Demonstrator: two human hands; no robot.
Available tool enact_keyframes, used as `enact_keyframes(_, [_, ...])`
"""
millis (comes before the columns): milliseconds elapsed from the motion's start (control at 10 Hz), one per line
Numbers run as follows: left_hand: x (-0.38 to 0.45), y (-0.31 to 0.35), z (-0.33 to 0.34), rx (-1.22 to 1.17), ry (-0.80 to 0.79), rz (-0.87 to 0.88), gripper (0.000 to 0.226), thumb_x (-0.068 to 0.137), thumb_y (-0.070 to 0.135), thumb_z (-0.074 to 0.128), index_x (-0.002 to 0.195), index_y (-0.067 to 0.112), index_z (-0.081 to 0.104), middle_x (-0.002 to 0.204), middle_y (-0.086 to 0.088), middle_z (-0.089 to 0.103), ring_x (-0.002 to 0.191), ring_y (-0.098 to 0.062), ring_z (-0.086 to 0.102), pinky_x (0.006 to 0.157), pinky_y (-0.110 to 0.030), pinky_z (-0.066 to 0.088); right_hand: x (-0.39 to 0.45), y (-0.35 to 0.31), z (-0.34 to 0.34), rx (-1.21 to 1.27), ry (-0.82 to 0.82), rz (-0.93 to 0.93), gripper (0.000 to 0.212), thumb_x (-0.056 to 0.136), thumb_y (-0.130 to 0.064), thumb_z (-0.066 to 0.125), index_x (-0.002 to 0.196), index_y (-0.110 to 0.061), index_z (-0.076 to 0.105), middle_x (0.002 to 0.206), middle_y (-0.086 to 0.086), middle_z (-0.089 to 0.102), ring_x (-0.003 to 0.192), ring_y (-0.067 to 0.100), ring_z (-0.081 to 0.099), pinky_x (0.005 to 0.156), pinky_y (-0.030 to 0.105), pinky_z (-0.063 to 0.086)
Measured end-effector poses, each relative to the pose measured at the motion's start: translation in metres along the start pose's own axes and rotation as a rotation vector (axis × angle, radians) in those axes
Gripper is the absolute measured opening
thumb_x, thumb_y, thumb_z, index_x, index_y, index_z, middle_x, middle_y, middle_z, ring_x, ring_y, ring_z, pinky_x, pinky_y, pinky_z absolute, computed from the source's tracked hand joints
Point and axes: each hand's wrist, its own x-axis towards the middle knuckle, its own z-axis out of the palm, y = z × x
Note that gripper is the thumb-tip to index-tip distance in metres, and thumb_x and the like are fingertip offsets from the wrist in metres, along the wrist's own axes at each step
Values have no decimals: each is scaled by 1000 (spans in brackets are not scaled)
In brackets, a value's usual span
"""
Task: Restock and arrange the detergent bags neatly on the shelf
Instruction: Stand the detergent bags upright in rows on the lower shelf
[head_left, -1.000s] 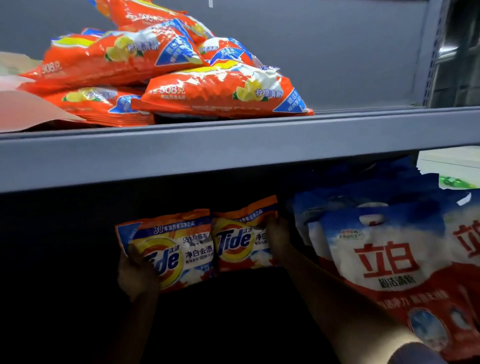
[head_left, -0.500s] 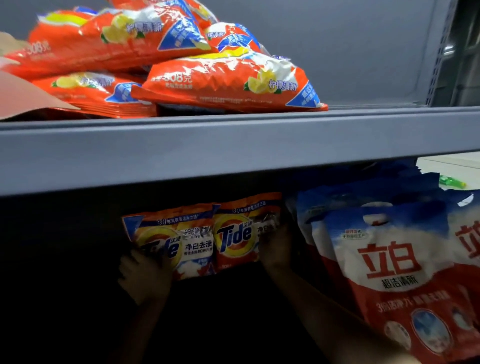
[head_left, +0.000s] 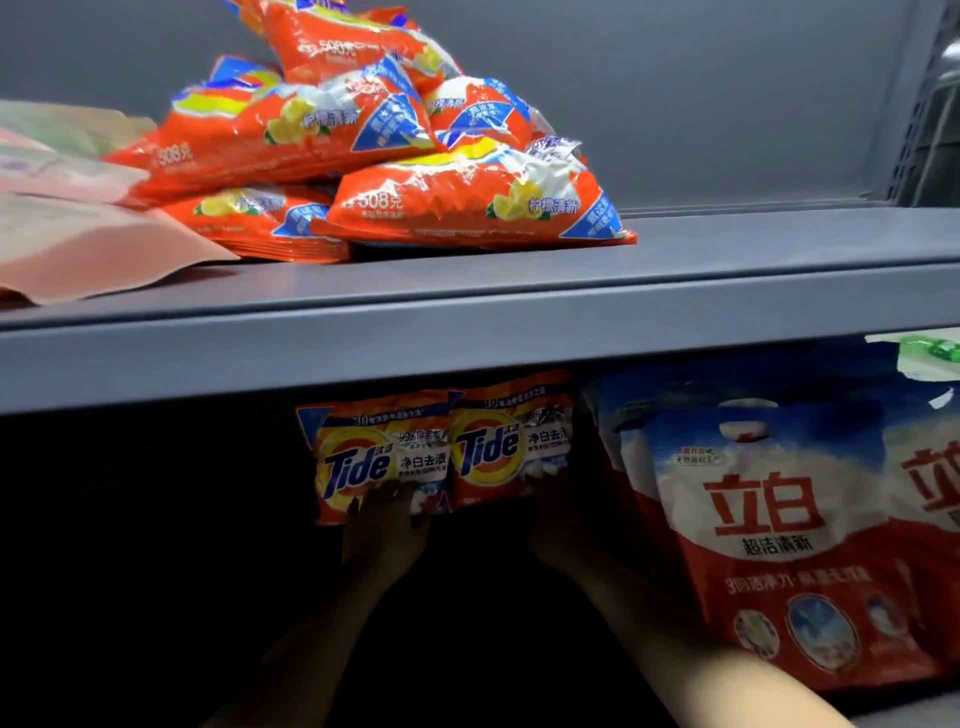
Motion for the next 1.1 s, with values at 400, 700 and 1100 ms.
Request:
enact_keyframes(400, [-97, 99, -79, 148, 75, -124, 37, 96, 44, 36, 127, 30, 50, 129, 3, 57, 118, -18, 53, 97, -30, 37, -91, -31, -83, -115, 22, -277, 56, 95, -39, 47, 147, -30, 29, 155, -2, 27, 143, 20, 22, 115, 34, 21])
enact_keyframes(700, [-160, 178, -130, 172, 159, -129, 34, 91, 49, 42, 108, 23, 57, 109, -1, 60, 107, -20, 57, 90, -27, 43, -151, -57, -152, -211, -43, -243, 48, 92, -38, 50, 139, -31, 43, 141, 2, 46, 127, 25, 46, 106, 35, 40])
enact_keyframes(1100, [-197, 225, -244, -51, 792, 562, 17, 81, 26, 54, 70, 18, 63, 69, 9, 60, 66, -15, 57, 59, -32, 48, -238, -129, -256, 85, 100, -663, 29, 78, -61, 49, 87, -39, 66, 79, -26, 67, 77, -3, 63, 67, 17, 49])
